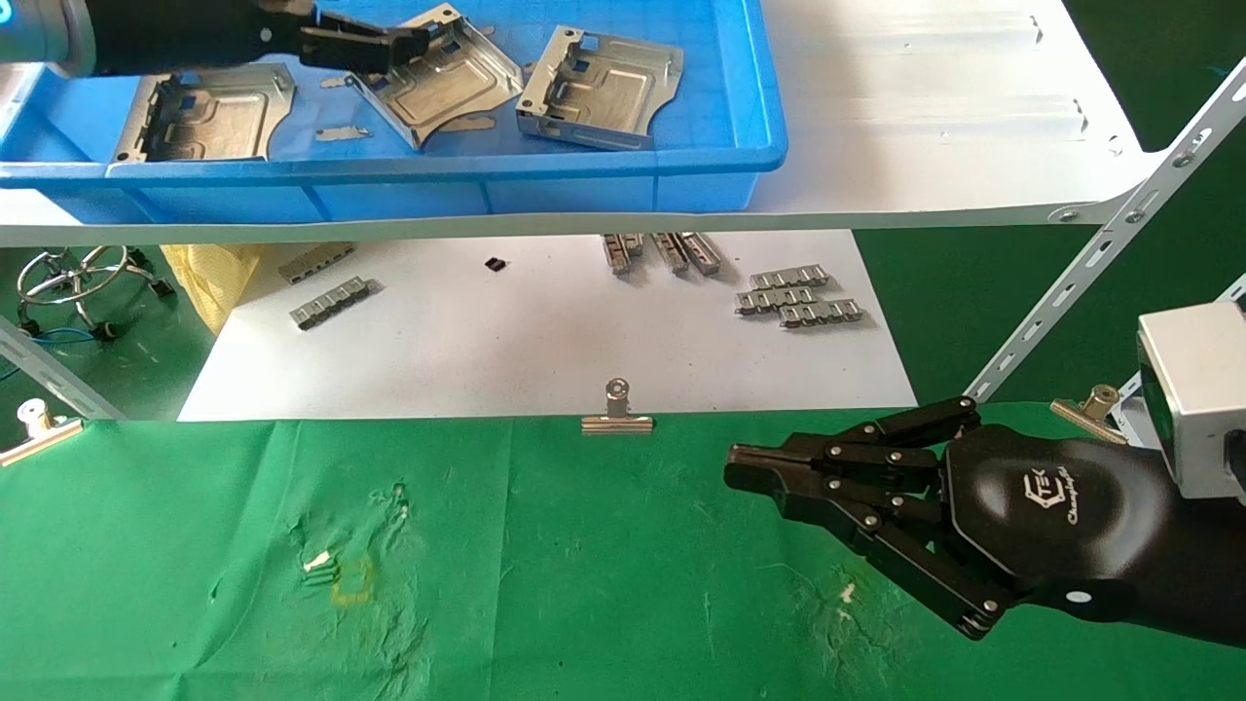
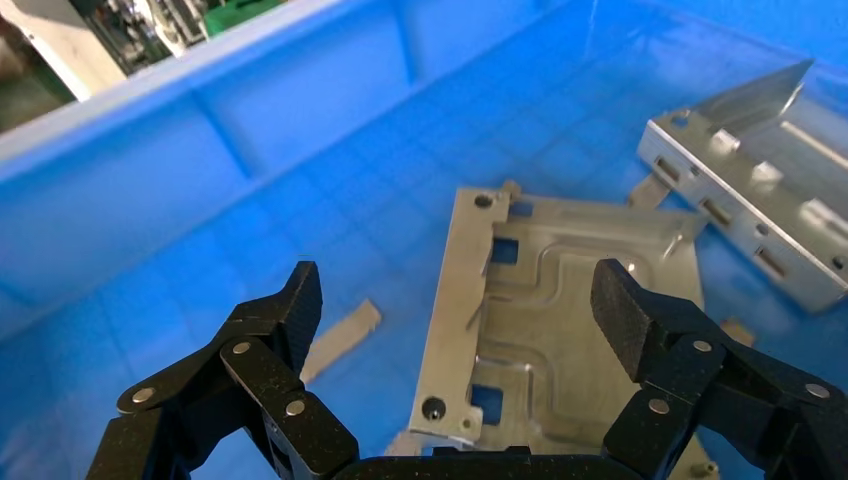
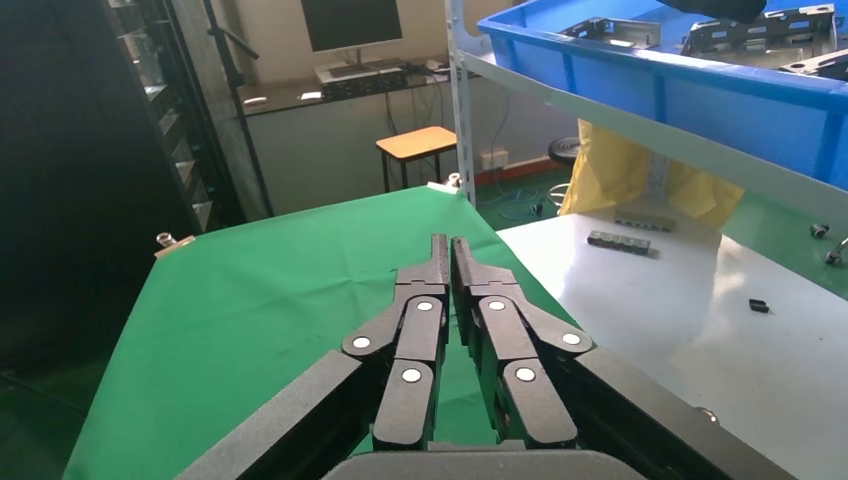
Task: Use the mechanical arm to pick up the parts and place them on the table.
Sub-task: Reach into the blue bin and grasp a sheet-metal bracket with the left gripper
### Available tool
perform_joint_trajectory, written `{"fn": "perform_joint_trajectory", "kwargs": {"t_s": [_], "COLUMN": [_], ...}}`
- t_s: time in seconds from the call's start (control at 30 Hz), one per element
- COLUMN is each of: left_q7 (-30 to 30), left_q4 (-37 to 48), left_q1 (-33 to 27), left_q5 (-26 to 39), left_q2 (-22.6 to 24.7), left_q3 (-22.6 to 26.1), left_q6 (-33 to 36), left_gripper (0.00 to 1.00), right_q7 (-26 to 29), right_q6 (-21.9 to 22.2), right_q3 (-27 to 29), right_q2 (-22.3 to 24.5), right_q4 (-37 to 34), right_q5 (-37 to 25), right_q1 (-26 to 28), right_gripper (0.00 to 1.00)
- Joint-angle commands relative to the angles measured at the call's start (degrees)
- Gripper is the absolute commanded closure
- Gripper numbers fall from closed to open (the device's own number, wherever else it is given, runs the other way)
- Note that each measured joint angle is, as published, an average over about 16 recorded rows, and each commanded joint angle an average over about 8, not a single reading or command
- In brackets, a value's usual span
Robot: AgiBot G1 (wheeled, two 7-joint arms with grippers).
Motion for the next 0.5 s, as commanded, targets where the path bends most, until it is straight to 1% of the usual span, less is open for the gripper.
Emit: {"fn": "perform_joint_trajectory", "kwargs": {"t_s": [0.03,0.5], "left_q7": [-0.33,0.99], "left_q4": [1.77,4.44], "left_q1": [-0.56,-0.94], "left_q5": [0.51,1.99], "left_q2": [0.58,2.45], "left_q3": [0.34,1.34], "left_q6": [-0.39,-3.55], "left_gripper": [1.0,1.0], "right_q7": [0.0,0.0], "right_q6": [0.0,0.0], "right_q3": [0.0,0.0], "right_q2": [0.0,0.0], "right_q4": [0.0,0.0], "right_q5": [0.0,0.0], "right_q1": [0.0,0.0], "right_gripper": [0.0,0.0]}}
